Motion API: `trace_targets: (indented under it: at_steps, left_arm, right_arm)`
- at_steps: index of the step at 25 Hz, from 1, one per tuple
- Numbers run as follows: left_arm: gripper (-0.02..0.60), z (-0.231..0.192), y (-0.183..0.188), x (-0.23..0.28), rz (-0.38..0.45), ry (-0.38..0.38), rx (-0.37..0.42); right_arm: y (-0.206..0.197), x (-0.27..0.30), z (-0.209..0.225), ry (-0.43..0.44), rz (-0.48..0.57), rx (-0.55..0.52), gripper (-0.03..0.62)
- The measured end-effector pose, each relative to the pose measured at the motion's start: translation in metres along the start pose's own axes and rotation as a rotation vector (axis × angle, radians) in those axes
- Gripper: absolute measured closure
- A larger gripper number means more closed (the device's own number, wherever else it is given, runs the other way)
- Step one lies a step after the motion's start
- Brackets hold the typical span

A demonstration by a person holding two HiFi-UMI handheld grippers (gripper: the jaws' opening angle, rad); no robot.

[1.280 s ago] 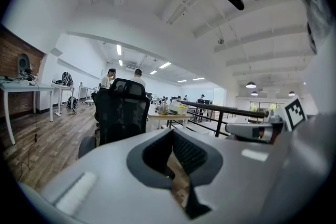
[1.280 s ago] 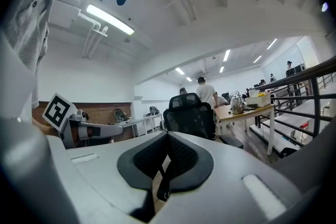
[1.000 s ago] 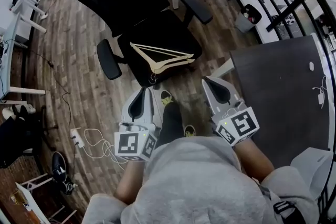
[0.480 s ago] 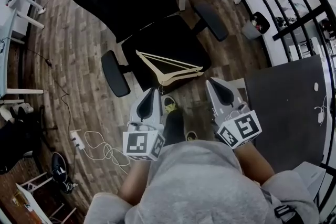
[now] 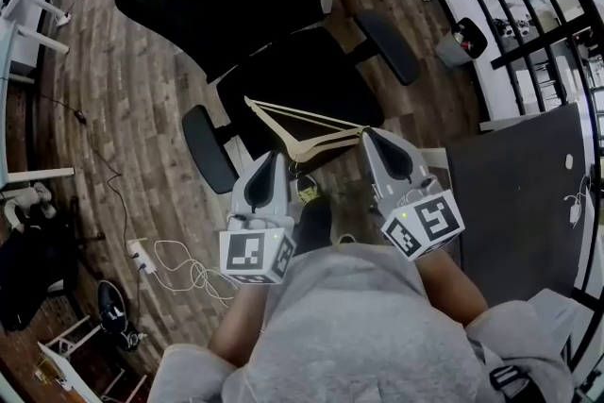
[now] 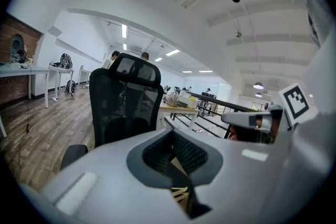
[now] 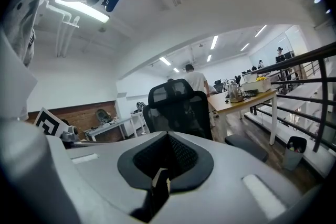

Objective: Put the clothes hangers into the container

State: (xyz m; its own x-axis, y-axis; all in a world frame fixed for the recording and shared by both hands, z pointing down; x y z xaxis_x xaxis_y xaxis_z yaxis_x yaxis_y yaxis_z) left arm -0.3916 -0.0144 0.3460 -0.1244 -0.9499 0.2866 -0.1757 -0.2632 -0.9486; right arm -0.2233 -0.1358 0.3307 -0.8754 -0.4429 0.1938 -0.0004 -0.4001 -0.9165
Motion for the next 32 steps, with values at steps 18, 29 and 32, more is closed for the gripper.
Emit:
trace_targets:
  at_steps: [18, 29, 32]
  left_arm:
    - [0.571, -0.048, -0.004, 0.044, -0.033, -0.084, 0.009]
    - [0.571, -0.041, -0.008, 0.064, -0.032, -0.076, -0.011]
    - [0.569, -0.036, -0.003, 0.070, -0.018, -0.080, -0.017]
  right_arm:
    - [0.019, 0.036, 0.032, -0.133, -0.008, -0.050, 0.595]
    - [0.019, 0.040, 0.052, -0.140, -0.052, -0.065, 0.595]
    - [0.022, 0.043, 0.058, -0.125, -0.060, -0.059, 0.595]
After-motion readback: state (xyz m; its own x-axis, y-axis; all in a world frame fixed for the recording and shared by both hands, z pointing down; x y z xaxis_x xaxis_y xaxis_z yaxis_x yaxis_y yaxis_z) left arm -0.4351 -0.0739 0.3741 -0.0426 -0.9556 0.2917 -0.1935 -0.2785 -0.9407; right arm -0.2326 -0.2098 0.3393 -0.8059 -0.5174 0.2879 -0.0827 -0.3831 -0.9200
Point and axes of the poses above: the fingertips, and each gripper's own axes: x forward along the fingers, z to its right, y out of its top, the point moved 7 cm from there along -x, backward along the fingers, and after that the axes turned 5 degrees about x, right-handed, at the moved point
